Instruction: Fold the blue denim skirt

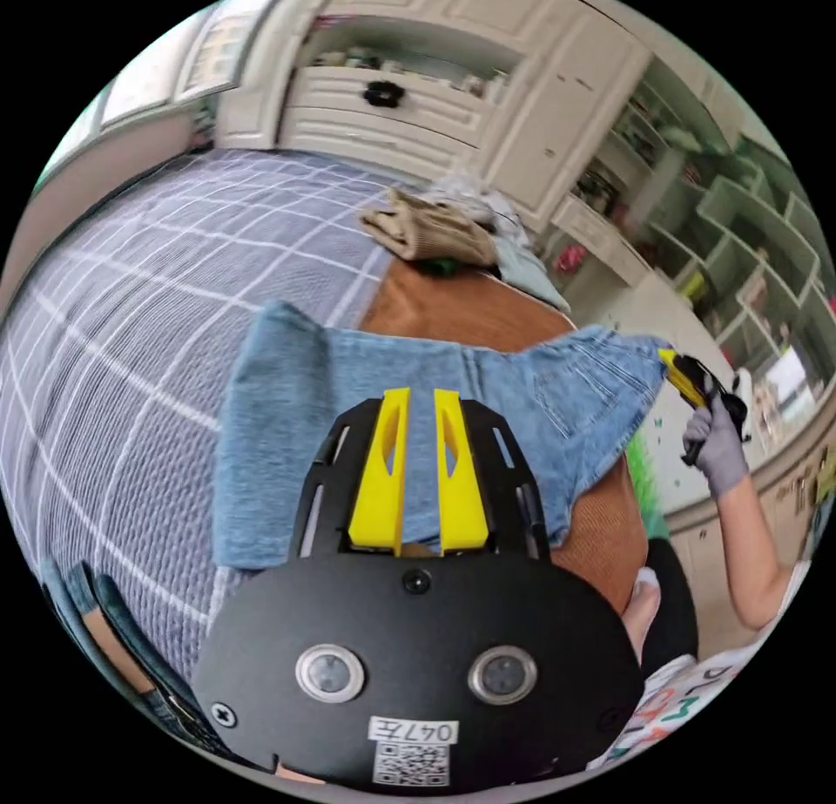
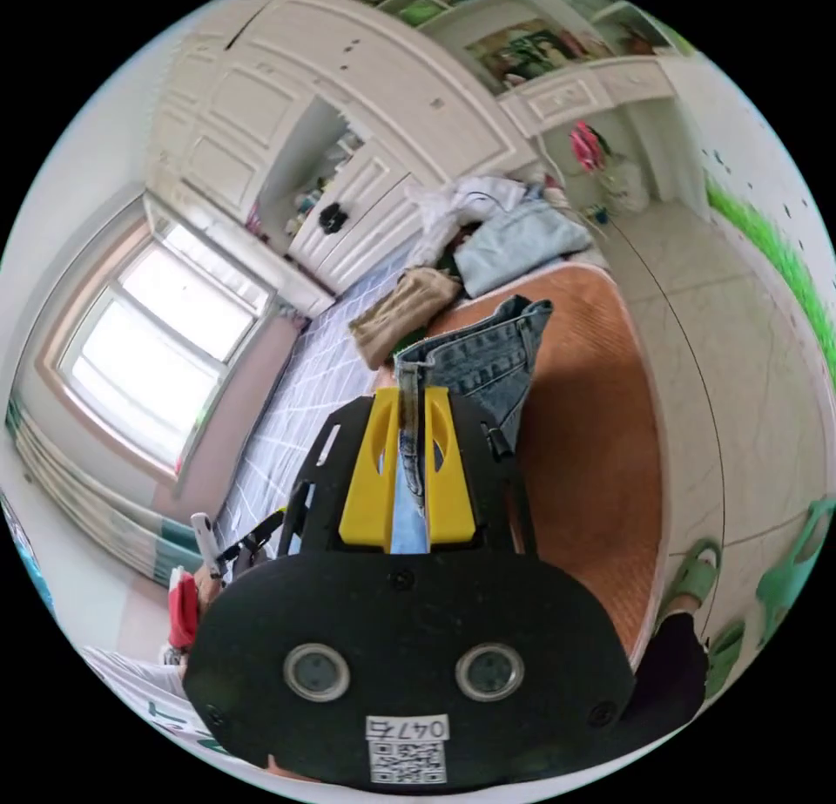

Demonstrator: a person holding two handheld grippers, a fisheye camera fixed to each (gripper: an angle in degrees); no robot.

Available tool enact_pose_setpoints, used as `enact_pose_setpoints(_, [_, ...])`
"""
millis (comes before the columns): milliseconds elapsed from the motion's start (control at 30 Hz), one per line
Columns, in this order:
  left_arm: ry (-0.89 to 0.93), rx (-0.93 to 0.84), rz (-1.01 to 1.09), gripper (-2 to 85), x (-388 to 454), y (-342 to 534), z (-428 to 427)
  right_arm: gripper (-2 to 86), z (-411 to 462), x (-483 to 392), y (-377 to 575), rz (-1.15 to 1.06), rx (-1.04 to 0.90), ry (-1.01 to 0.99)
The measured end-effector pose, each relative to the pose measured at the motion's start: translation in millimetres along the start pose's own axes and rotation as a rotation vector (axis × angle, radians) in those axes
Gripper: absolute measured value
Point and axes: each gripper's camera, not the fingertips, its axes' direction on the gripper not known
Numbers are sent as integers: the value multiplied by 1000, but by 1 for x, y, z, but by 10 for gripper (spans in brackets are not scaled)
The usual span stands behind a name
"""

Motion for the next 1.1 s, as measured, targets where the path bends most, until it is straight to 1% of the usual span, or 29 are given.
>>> enact_pose_setpoints(33, [-24, -11, -82, 51, -60, 12, -15, 8, 7, -28, -6, -49, -6, -11])
enact_pose_setpoints(67, [-37, -24, -127, 48, -90, 20, -21, 8, 10, -42, -8, -75, -7, -17])
enact_pose_setpoints(100, [-50, -69, -242, 42, -149, 37, -31, 7, 19, -73, -12, -133, -9, -29])
enact_pose_setpoints(133, [-28, -123, -372, 27, -207, 55, -39, 7, 30, -107, -15, -196, -17, -44])
enact_pose_setpoints(167, [-1, -145, -430, 20, -234, 64, -41, 7, 37, -125, -15, -229, -24, -54])
enact_pose_setpoints(233, [175, -142, -618, -1, -325, 102, -51, 6, 72, -200, -9, -371, -61, -111])
enact_pose_setpoints(267, [209, -131, -656, -3, -343, 112, -54, 6, 82, -218, -6, -406, -75, -127])
enact_pose_setpoints(333, [280, -76, -744, -8, -395, 142, -73, 5, 130, -290, 20, -560, -152, -185])
enact_pose_setpoints(367, [283, -64, -752, -8, -405, 147, -80, 5, 144, -305, 29, -595, -178, -199])
enact_pose_setpoints(433, [261, -16, -763, -6, -441, 163, -117, 5, 203, -351, 72, -694, -322, -250])
enact_pose_setpoints(467, [245, 1, -766, -6, -451, 168, -130, 5, 218, -358, 83, -716, -361, -257])
enact_pose_setpoints(500, [204, 38, -775, -1, -470, 177, -158, 5, 249, -368, 107, -737, -455, -247])
enact_pose_setpoints(533, [148, 74, -785, 7, -487, 188, -187, 4, 279, -371, 128, -750, -559, -193])
enact_pose_setpoints(567, [119, 88, -788, 13, -495, 194, -201, 4, 291, -372, 138, -759, -601, -172])
enact_pose_setpoints(600, [79, 103, -792, 34, -509, 205, -222, 3, 303, -369, 150, -755, -636, -191])
enact_pose_setpoints(633, [88, 103, -801, 64, -523, 215, -233, 3, 303, -366, 152, -733, -607, -198])
enact_pose_setpoints(667, [112, 100, -809, 77, -531, 220, -234, 3, 301, -365, 150, -723, -594, -204])
enact_pose_setpoints(700, [180, 88, -830, 102, -546, 231, -232, 3, 299, -363, 141, -693, -591, -220])
enact_pose_setpoints(733, [259, 80, -847, 112, -557, 240, -226, 2, 295, -360, 127, -646, -581, -246])
enact_pose_setpoints(767, [297, 79, -856, 116, -561, 244, -223, 2, 291, -358, 119, -618, -569, -263])
enact_pose_setpoints(833, [401, 79, -881, 131, -573, 259, -214, 2, 272, -354, 87, -539, -472, -327])
enact_pose_setpoints(900, [435, 71, -889, 139, -580, 268, -211, 3, 260, -356, 75, -541, -413, -360])
enact_pose_setpoints(967, [454, 58, -896, 147, -586, 276, -207, 9, 264, -366, 82, -619, -445, -347])
enact_pose_setpoints(1033, [450, 29, -890, 156, -589, 284, -203, 28, 287, -374, 112, -741, -544, -256])
enact_pose_setpoints(1067, [448, 18, -885, 158, -589, 286, -201, 37, 294, -374, 119, -762, -576, -230])
enact_pose_setpoints(1100, [447, -6, -874, 159, -587, 287, -196, 54, 305, -372, 132, -805, -653, -245])
